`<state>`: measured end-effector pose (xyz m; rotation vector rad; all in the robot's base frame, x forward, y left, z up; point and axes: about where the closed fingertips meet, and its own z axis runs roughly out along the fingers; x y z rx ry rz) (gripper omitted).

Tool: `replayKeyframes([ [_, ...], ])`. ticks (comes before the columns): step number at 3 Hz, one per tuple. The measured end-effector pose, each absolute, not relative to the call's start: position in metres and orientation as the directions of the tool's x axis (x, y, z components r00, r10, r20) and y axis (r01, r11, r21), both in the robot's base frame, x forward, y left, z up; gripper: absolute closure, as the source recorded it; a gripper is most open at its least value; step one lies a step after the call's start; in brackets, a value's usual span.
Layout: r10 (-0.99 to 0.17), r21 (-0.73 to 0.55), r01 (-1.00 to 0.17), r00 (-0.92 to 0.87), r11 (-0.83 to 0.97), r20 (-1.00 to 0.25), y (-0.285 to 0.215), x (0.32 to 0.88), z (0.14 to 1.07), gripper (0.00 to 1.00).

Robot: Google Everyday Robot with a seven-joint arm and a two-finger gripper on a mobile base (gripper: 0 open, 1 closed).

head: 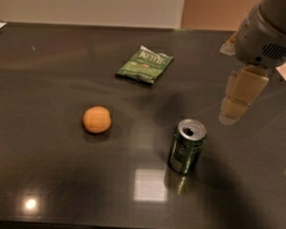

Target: Pick orange

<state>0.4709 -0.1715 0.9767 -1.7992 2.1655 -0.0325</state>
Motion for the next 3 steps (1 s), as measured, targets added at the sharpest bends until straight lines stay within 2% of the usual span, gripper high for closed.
replayKeyframes([
  [3, -0.960, -0.164, -0.986, 0.027, 0.020, -0.278, -0.039, 0.486, 0.964, 0.00],
])
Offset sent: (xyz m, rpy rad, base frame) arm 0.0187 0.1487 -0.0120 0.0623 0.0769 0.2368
